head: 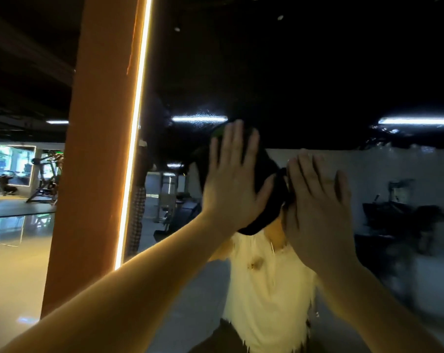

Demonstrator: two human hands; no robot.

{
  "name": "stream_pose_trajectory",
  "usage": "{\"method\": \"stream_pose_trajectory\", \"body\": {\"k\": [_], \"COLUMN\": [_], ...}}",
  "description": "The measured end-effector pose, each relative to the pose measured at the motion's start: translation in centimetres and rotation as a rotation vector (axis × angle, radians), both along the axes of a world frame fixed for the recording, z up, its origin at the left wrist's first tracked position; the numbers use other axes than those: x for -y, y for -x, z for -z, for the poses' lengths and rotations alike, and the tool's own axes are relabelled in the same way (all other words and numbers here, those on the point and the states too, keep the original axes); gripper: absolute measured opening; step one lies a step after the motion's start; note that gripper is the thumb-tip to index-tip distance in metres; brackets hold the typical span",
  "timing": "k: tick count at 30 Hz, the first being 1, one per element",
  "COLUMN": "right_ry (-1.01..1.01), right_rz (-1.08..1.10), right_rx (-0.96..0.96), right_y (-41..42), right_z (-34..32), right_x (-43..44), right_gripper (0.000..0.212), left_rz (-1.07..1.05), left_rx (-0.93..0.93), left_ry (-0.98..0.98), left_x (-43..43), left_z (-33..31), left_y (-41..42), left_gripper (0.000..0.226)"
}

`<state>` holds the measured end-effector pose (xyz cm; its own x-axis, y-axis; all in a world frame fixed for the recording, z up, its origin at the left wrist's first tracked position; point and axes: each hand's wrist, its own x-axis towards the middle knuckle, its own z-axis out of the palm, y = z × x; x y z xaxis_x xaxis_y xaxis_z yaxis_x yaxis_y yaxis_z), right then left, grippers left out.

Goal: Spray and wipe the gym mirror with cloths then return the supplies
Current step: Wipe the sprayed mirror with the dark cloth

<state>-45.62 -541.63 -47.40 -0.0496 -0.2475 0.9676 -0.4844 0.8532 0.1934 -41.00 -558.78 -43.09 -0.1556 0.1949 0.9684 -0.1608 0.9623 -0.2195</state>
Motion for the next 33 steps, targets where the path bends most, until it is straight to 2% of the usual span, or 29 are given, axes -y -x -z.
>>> {"method": "stream_pose_trajectory", "body": {"k": [3, 5, 11, 14, 17, 22, 25, 28, 33], "right_ry": [-0.029, -0.021, 0.019, 0.015, 0.005, 0.006, -0.037, -0.054, -0.062], "right_rz": [-0.013, -0.005, -0.013, -0.008, -0.037, -0.160, -0.139, -0.040, 0.029], "right_rx": [-0.030, -0.030, 0.004, 0.012, 0.020, 0.045, 0.052, 0.048, 0.068], "right_y": [0.0, -0.2, -0.5, -0.8, -1.2, -1.4, -1.1, -1.3, -1.8], "right_z": [-0.2, -0.4, -0.2, -0.2, -0.2, -0.4, 0.3, 1.8, 4.9], "right_x": [-0.9, -1.1, -0.4, -0.4, -0.6, -1.3, -1.7, -1.6, -2.5], "right_gripper": [0.063, 0.062, 0.065, 0.066, 0.070, 0.066, 0.058, 0.068, 0.059], "left_rz": [0.032, 0.041, -0.060, -0.030, -0.004, 0.143, 0.114, 0.106, -0.032], "left_rx": [0.109, 0.125, -0.066, -0.121, -0.084, 0.203, 0.313, 0.265, 0.041], "left_ry": [0.287, 0.306, -0.360, -0.458, -0.309, 0.264, 0.426, 0.291, -0.128], "left_x": [-1.0, 1.4, 10.5, 8.8, 5.2, -1.2, 0.3, 4.1, 11.2], "left_z": [-1.3, -3.2, -8.1, -6.7, -3.9, 3.5, 6.2, 6.2, 8.0], "left_y": [0.5, -0.2, -3.1, -2.5, -1.8, -0.3, -0.6, -1.9, -3.8], "left_gripper": [0.079, 0.082, 0.088, 0.087, 0.084, 0.086, 0.088, 0.090, 0.087]}}
